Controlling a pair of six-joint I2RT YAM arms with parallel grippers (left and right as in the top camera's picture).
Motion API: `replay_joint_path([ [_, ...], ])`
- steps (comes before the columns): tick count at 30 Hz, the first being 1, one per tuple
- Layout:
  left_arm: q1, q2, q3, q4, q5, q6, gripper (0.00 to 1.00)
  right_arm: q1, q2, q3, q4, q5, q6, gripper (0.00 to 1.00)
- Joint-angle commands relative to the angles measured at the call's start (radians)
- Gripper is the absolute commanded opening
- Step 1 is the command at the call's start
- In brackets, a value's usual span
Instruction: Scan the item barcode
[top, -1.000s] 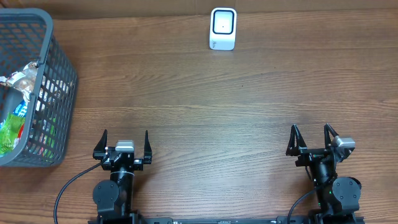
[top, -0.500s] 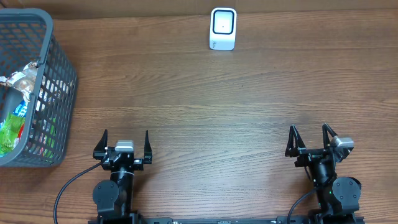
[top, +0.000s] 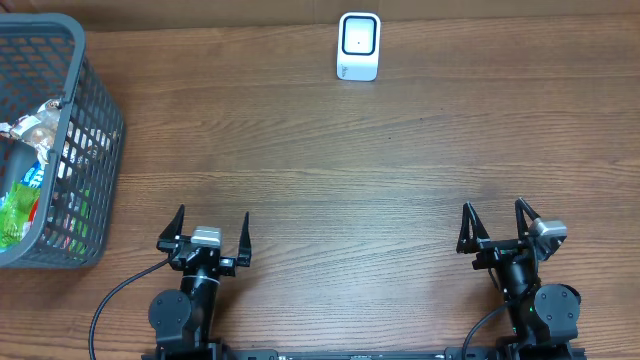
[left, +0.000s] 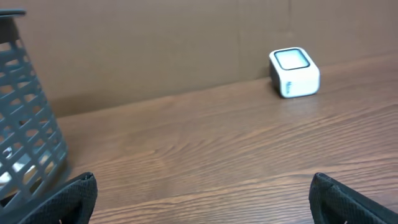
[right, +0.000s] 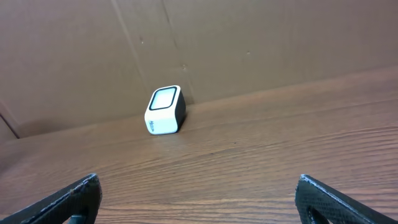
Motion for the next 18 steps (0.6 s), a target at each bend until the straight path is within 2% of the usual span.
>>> replay_joint_path([
  [1,-0.006,-0.011,0.058,0.003,0.088,-0.013,1.0,0.005,-0.012,0.063,0.009,-0.009,-0.001,1.0],
  [9,-0.006,-0.011,0.144,-0.034,0.112,-0.01,1.0,0.005,-0.012,0.141,-0.003,-0.01,-0.001,1.0],
  [13,-0.006,-0.01,0.196,-0.064,0.169,-0.01,1.0,0.005,-0.012,0.192,-0.003,-0.012,-0.002,1.0],
  [18,-0.006,0.034,0.323,-0.144,0.189,-0.01,1.0,0.005,-0.003,0.269,-0.022,-0.061,-0.055,1.0],
])
